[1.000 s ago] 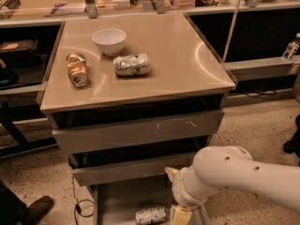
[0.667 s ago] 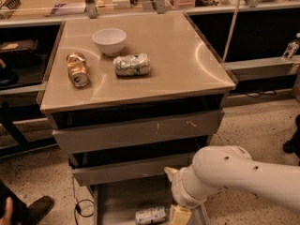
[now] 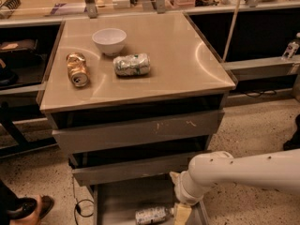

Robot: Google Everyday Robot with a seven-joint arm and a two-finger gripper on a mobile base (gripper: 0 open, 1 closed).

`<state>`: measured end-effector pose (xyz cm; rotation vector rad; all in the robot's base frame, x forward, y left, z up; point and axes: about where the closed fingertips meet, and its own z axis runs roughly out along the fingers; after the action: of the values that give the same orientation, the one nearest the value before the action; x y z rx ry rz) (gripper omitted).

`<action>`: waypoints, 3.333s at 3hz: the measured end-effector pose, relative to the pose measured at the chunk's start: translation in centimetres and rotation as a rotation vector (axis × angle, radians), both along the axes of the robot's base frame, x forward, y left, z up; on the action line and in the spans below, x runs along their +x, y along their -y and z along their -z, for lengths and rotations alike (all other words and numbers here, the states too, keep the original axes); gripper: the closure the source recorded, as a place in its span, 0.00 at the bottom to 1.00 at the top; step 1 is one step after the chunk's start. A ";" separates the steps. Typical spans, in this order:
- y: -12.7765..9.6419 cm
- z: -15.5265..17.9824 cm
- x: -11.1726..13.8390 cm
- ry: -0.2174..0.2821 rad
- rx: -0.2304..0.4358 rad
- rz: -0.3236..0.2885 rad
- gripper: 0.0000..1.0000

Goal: Pick blue plastic bottle from bottom drawer and place on counter

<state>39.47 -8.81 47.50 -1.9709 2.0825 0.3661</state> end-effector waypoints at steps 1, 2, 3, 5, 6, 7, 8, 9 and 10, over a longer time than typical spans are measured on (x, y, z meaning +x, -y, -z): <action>2.2 6.4 1.2 -0.061 -0.011 0.032 0.00; 2.2 6.4 1.2 -0.060 -0.011 0.032 0.00; 1.6 9.1 1.7 -0.067 0.026 0.029 0.00; 0.2 17.1 4.3 -0.090 0.095 0.003 0.00; -0.6 18.5 3.8 -0.091 0.116 0.000 0.00; -2.5 21.0 3.6 -0.085 0.150 0.007 0.00; -4.0 23.4 4.0 -0.088 0.165 0.006 0.00; -5.5 25.4 4.3 -0.103 0.193 -0.005 0.00; -6.3 27.5 4.3 -0.126 0.203 -0.018 0.00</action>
Offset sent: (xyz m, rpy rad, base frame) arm 0.0154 -0.0196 -0.0479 -0.0129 0.0332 -0.0237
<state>43.82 -2.48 20.03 -1.8927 2.0112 0.6932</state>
